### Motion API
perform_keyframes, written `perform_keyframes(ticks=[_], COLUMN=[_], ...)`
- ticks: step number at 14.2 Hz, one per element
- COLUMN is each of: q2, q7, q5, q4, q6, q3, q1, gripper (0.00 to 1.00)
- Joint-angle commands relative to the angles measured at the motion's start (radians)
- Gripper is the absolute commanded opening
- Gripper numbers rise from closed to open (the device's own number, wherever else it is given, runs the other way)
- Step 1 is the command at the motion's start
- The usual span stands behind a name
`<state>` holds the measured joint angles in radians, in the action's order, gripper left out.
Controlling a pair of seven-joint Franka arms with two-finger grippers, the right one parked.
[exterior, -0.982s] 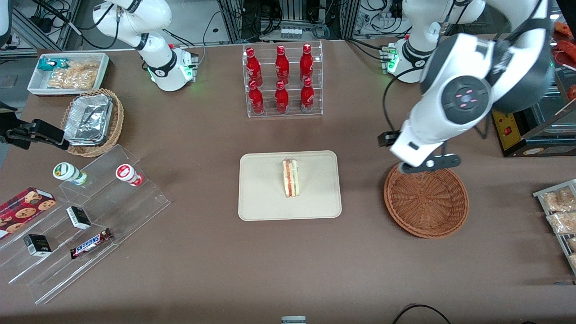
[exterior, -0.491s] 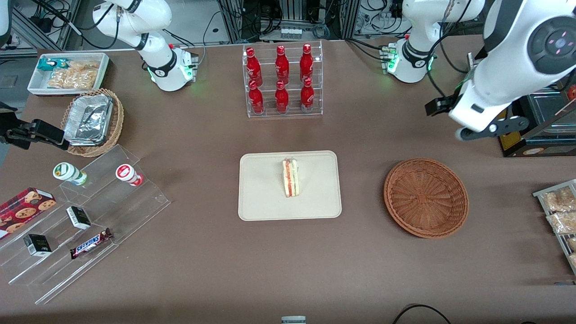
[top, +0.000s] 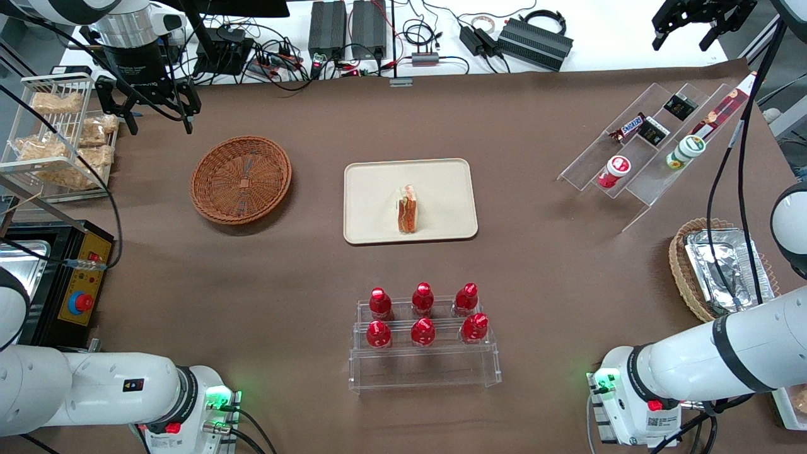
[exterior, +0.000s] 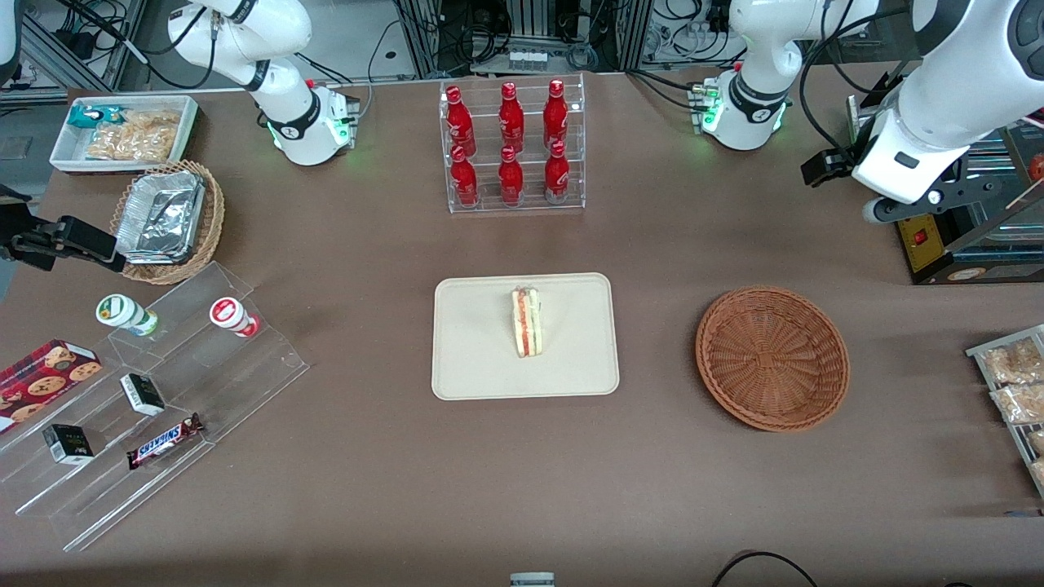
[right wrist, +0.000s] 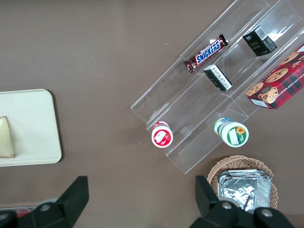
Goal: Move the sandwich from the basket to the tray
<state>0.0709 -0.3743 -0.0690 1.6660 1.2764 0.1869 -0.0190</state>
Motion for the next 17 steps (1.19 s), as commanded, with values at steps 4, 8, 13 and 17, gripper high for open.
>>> perform_keyframes(ticks=[4,8,13,17], q2=[-0.057,-0.056,-0.06,-0.049], q7=[0.024,0.165,0.146,0.141], q5=[0.05,0.058,0.035,0.038], q4=[-0.084,-0.094,-0.094,-0.098], q6=[0.059,0.078,0.083,0.081], q3=[0.002,0.002,0.005,0.011], q1=[0.074,0.129,0.125,0.119], gripper=[1.0,1.0,1.0,1.0])
